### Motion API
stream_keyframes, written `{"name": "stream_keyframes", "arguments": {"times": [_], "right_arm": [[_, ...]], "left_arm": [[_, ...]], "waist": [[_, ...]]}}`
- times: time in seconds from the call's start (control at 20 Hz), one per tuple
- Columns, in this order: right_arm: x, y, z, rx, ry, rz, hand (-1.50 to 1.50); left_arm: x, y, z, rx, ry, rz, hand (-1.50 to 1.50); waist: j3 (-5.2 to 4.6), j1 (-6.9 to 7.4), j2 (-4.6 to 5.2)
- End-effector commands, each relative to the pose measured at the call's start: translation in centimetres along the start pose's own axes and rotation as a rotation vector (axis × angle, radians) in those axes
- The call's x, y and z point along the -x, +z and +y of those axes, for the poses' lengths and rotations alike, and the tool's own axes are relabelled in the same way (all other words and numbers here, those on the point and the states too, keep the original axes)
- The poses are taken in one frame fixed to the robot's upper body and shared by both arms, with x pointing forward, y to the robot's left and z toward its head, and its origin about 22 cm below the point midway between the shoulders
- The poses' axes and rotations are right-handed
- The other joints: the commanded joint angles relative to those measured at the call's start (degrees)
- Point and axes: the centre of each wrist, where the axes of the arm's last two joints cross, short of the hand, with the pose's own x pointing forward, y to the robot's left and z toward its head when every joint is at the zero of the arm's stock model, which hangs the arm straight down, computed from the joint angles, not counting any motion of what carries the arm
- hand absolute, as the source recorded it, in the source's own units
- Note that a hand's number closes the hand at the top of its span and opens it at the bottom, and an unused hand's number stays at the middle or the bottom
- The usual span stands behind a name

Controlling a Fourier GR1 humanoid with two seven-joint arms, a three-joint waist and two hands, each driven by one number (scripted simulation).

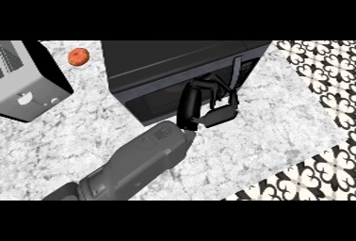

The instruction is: Pick up the milk, place it into the microwave and close the microwave

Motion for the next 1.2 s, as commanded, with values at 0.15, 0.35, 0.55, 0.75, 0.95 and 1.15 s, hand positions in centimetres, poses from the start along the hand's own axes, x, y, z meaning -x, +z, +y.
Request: {"name": "stream_keyframes", "arguments": {"times": [0.15,0.35,0.55,0.75,0.95,1.15], "right_arm": [[-0.2,-0.6,0.1,-0.063,-0.043,-0.015,-1.5],[-0.3,-0.4,0.1,-0.064,-0.056,-0.02,-1.5],[-1.0,-0.5,0.0,-0.064,-0.041,-0.032,-1.5],[-1.6,0.2,-0.1,-0.044,-0.041,-0.016,-1.5],[-2.0,0.6,-0.1,-0.028,-0.036,0.0,-1.5],[-2.4,0.5,0.2,-0.027,-0.035,-0.002,-1.5]], "left_arm": [[1.2,-1.5,1.4,-0.049,-0.13,0.076,1.5],[2.1,-0.9,2.2,-0.116,-0.142,0.143,1.5],[2.6,-0.8,2.6,-0.156,-0.178,0.186,1.5],[3.8,0.7,3.5,-0.217,-0.176,0.244,1.5],[3.6,0.5,3.3,-0.213,-0.152,0.253,-1.5],[3.7,0.7,3.2,-0.191,-0.142,0.249,-1.5]], "waist": [[0.06,0.44,0.62],[-0.06,1.46,0.56],[-0.09,2.54,-0.12],[-0.27,3.87,-0.52],[-0.34,4.28,-0.93],[-0.37,4.95,-0.85]]}}
